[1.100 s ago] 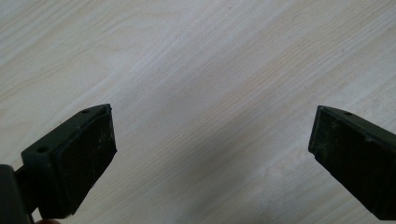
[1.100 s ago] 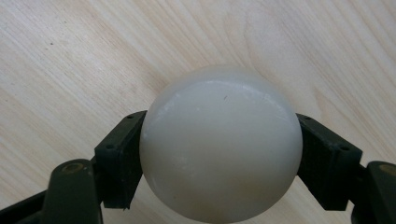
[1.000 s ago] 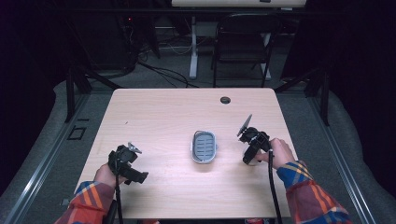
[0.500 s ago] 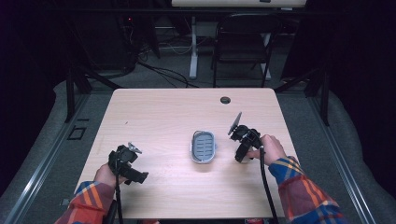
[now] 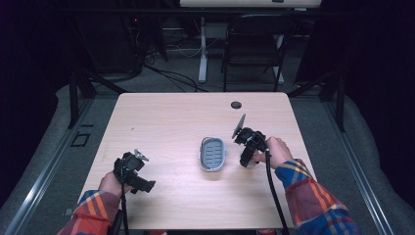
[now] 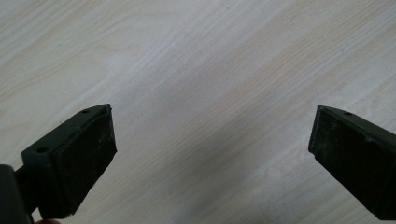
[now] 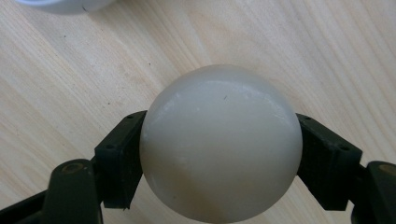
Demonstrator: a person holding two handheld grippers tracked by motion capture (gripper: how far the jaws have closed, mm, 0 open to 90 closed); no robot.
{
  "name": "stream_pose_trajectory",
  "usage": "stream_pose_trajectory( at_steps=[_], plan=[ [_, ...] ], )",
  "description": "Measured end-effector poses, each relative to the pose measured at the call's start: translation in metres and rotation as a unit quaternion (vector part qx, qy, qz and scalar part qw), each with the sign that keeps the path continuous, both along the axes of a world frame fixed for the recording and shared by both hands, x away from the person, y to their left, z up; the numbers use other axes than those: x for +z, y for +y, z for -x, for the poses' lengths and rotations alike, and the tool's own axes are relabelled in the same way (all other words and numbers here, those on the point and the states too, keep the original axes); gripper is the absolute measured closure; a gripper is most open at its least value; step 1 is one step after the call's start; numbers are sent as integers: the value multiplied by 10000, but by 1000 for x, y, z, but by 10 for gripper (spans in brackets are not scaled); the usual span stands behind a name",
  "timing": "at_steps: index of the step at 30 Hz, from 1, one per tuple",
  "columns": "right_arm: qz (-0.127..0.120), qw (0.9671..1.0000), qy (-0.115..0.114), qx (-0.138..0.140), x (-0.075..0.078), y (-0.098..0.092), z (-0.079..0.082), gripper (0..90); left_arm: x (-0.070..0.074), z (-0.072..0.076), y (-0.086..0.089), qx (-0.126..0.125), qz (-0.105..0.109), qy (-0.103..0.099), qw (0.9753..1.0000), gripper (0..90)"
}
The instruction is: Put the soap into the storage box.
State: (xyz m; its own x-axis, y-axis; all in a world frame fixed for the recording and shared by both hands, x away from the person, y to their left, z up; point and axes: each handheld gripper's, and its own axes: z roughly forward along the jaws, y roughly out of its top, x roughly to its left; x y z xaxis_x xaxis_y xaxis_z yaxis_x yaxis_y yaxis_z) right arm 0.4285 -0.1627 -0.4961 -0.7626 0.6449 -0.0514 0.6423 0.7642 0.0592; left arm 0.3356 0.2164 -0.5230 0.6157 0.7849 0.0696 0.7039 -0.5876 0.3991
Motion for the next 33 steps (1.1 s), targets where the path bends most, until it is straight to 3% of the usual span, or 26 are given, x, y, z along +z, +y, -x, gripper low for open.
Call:
stream_pose_trajectory(
  at_steps=[33],
  plan=[
    [137,9988,-247,399,39,42,-15,248,0,0,1,-15,9,13,10000,7]
  ],
)
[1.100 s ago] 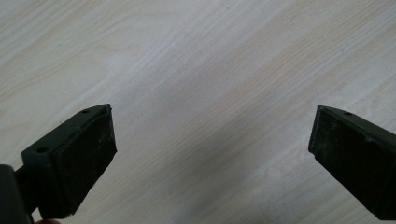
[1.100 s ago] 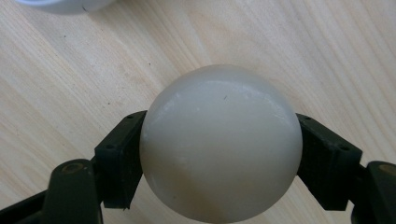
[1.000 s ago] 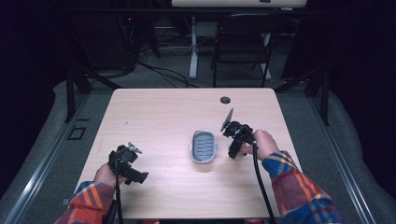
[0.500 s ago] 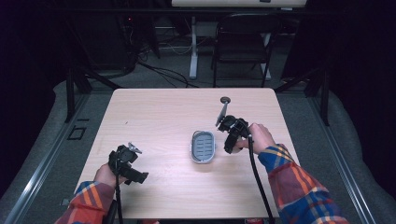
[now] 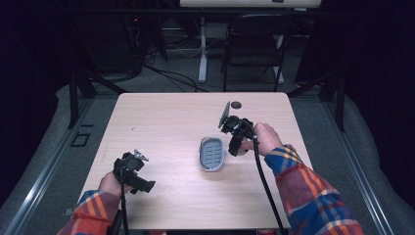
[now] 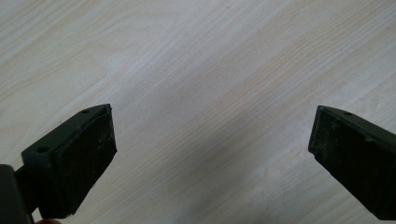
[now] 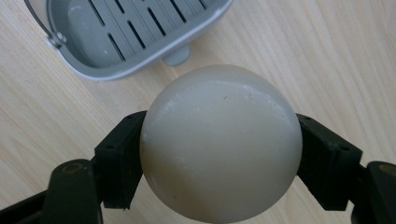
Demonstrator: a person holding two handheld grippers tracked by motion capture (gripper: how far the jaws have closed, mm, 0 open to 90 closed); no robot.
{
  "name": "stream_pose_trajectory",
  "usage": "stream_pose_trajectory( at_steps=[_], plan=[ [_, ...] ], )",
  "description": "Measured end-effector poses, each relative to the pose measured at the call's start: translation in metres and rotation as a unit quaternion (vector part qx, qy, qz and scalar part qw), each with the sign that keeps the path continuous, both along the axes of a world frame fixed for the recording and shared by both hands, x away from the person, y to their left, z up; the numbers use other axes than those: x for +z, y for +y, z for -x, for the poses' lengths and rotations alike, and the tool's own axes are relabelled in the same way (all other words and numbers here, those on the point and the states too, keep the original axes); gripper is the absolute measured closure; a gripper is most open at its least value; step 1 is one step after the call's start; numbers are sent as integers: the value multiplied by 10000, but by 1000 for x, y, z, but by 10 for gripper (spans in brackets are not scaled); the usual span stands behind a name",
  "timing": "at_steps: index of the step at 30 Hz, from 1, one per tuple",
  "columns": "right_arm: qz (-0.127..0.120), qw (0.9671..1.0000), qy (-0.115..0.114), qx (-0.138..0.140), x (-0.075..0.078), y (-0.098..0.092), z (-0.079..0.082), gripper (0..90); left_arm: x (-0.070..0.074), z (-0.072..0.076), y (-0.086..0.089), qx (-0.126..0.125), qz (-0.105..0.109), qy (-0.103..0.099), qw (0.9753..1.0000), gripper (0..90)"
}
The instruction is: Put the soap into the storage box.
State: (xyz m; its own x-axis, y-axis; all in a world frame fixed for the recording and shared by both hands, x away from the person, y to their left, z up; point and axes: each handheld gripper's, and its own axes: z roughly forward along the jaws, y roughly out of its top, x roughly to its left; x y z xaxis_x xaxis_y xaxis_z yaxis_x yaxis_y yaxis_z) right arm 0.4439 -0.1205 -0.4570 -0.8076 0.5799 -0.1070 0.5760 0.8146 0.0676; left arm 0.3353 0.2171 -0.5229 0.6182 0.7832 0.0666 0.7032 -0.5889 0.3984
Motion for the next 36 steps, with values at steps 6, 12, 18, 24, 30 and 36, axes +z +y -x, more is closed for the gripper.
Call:
stream_pose_trajectory(
  at_steps=[6,12,18,24,30,36],
  plan=[
    [18,10000,-21,91,4,9,-2,248,0,0,0,4,-4,4,10000,7],
    [0,9998,-5,218,4,24,-4,248,0,0,0,5,-2,6,10000,7],
    [13,9994,30,346,1,39,-6,248,0,0,1,12,17,-8,10000,7],
    [20,9991,53,414,-3,49,-8,248,-1,0,1,22,17,-14,10000,7],
    [16,9986,103,515,-9,62,-10,247,0,0,1,16,12,11,10000,7],
    [-11,9982,107,597,-13,71,-11,247,0,0,1,18,19,5,10000,7]
  ],
)
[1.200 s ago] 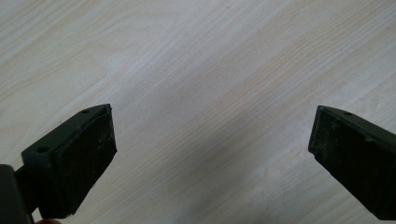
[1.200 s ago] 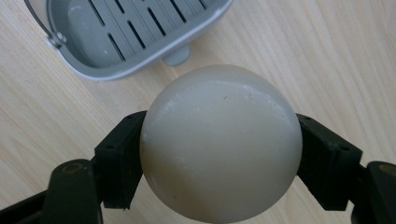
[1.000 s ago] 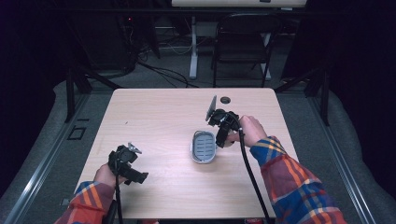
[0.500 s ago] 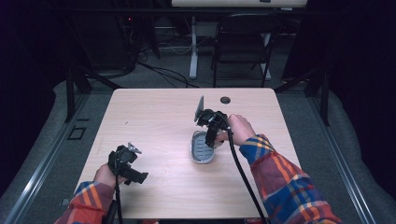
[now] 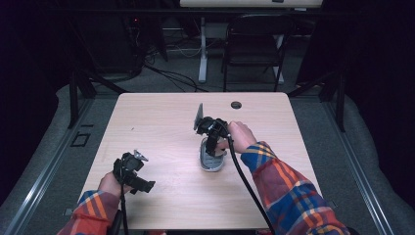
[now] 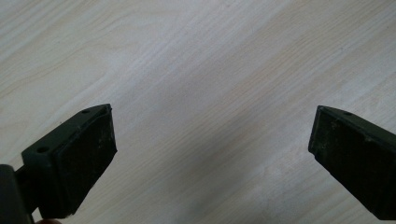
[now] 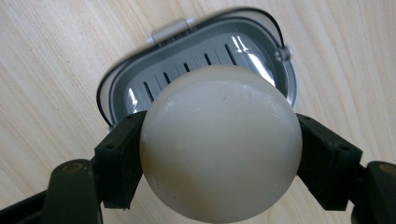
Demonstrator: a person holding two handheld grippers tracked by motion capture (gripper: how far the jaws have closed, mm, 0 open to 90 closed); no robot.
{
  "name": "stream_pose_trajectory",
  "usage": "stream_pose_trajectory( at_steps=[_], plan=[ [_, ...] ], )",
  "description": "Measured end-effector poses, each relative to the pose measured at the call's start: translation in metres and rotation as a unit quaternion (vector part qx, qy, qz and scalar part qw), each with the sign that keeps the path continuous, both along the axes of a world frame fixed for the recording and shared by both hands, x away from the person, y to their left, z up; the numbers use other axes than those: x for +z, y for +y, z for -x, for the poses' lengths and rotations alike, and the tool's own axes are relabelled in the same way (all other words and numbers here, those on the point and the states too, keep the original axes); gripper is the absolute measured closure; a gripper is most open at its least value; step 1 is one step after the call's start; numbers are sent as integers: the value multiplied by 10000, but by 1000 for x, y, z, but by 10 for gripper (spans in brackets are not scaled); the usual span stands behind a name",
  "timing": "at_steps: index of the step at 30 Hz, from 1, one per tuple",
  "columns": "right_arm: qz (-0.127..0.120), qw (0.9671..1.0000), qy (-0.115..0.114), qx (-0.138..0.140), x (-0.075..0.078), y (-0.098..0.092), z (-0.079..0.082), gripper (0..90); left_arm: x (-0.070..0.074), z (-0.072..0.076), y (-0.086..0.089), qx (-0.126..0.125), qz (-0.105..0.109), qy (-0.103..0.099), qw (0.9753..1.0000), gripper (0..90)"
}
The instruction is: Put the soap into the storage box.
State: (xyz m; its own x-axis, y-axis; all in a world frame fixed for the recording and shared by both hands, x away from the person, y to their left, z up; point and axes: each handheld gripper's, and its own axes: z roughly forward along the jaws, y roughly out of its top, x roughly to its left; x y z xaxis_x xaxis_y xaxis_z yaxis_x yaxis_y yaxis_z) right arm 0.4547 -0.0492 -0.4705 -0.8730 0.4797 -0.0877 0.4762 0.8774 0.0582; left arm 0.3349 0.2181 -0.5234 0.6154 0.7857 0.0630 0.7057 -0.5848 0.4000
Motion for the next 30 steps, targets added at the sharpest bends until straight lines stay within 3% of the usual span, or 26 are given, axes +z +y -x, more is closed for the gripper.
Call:
stream_pose_trajectory(
  at_steps=[14,30],
  plan=[
    [-131,9998,144,-29,-17,8,-4,247,0,0,0,-11,-4,-1,10000,7],
    [8,9998,202,76,-35,8,-4,245,0,0,0,-13,-5,33,10000,7]
  ],
)
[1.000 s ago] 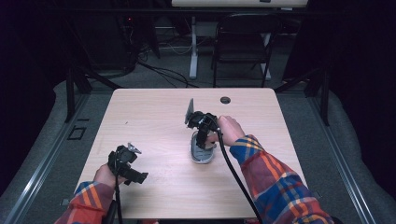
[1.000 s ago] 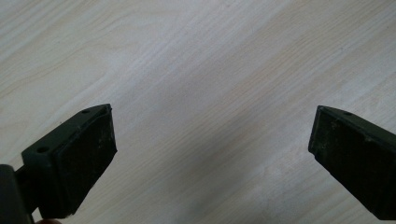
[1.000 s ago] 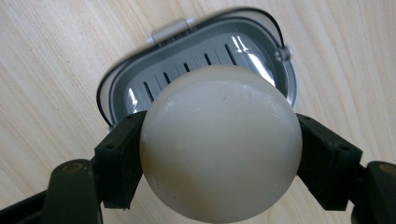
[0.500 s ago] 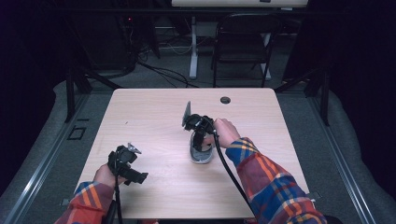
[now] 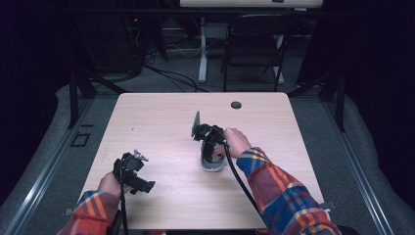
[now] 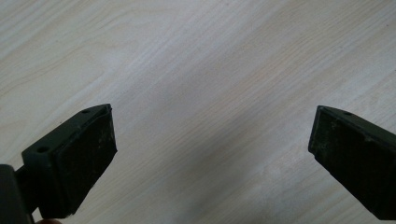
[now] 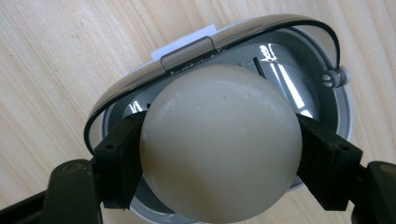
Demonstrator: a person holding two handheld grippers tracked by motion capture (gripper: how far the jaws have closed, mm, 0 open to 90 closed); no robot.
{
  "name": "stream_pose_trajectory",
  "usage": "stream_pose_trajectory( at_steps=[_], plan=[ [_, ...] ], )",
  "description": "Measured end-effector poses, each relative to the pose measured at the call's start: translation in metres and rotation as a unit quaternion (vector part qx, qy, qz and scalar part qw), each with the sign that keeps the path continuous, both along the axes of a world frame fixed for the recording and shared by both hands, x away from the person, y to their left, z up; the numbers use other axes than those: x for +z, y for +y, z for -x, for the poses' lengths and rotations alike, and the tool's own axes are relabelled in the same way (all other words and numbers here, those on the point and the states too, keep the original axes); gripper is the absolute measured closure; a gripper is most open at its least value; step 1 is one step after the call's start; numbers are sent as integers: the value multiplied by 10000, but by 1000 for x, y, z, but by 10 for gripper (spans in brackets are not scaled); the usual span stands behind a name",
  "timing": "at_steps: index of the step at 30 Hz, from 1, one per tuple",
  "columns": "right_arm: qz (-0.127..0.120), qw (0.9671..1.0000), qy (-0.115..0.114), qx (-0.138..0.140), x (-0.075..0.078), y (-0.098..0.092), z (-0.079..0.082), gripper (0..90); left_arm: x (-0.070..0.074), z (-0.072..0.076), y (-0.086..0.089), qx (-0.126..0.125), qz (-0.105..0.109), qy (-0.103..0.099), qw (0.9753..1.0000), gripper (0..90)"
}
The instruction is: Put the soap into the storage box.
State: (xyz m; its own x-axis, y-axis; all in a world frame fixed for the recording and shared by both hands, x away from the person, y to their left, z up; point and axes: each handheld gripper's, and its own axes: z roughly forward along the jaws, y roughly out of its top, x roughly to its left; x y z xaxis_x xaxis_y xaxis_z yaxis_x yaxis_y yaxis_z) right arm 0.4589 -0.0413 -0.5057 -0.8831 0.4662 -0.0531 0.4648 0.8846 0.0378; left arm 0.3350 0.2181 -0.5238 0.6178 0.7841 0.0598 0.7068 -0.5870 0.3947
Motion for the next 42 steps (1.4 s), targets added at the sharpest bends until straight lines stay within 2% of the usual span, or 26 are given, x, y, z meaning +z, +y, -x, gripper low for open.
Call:
stream_pose_trajectory(
  at_steps=[7,12,18,25,32,39,42],
  plan=[
    [-19,10000,-24,-41,-3,-2,-1,242,0,0,0,-1,-2,5,10000,7],
    [-24,10000,-59,3,0,-3,0,237,0,0,0,0,-3,5,10000,7],
    [-11,9999,-126,29,6,-7,2,202,0,0,0,-4,-25,-2,10000,8],
    [-231,9995,-211,48,20,-14,9,171,0,0,0,-14,-26,-2,10000,7],
    [-437,9987,-248,-22,33,-28,14,150,0,0,0,-17,-23,4,10000,7],
    [-609,9975,-321,-146,44,-50,20,133,0,0,-1,-12,-24,-3,10000,7],
    [-642,9970,-366,-246,49,-65,26,93,0,0,-1,-14,-27,-2,10000,7]
  ],
)
